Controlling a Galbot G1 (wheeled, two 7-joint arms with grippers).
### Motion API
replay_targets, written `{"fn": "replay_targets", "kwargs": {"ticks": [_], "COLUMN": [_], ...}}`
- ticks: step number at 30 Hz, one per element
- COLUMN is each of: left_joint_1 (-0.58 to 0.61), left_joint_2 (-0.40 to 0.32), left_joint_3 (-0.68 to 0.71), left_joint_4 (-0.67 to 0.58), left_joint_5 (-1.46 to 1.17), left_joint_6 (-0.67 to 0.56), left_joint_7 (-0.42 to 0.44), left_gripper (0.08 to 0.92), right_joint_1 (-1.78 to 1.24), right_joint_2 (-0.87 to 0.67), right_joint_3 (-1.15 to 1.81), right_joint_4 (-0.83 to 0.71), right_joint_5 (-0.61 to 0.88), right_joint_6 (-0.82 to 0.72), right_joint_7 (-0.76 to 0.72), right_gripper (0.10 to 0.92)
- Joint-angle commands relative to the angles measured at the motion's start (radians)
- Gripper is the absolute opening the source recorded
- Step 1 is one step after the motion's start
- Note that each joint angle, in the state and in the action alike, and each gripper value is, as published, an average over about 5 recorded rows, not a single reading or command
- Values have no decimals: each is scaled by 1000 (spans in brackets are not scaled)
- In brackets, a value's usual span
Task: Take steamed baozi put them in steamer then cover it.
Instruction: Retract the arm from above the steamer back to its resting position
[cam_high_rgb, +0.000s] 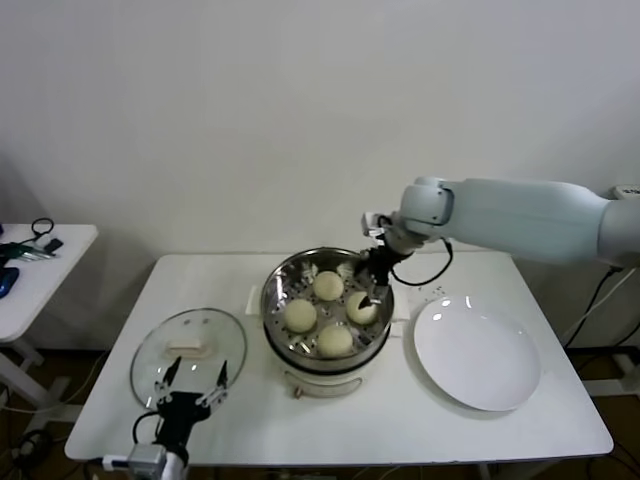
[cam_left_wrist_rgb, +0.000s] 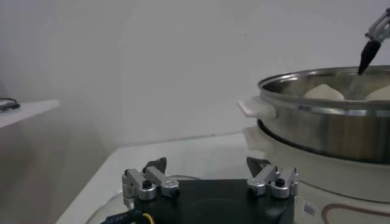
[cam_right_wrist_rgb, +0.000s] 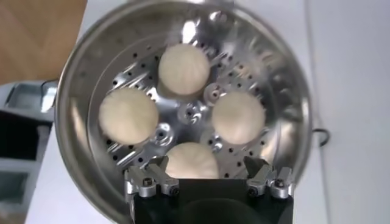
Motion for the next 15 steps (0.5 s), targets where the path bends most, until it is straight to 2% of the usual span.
{"fn": "replay_targets", "kwargs": {"ticks": [1,6,11,15], "left_joint_1": [-5,-24,-32,-37], "left_joint_2": [-3,-5,-16,-32], "left_joint_3": [-4,-1,1,0], "left_joint_4": [-5,-5,-10,-23], "left_joint_5": [12,32,53,70], "left_joint_6": [4,15,19,24], "left_joint_7": [-2,-10,-19,-22], "left_gripper": [823,823,823,823], "right_joint_1": [-5,-127,-488,-767], "right_joint_2": [-240,-416,-572,-624], "right_joint_3": [106,215,531,800], "right_joint_4": [121,203,259,274], "right_joint_5": [-12,-8,-78,-126], "right_joint_6": [158,259,375,446], "right_joint_7": [172,309,458,562], "right_gripper": [823,823,823,823]}}
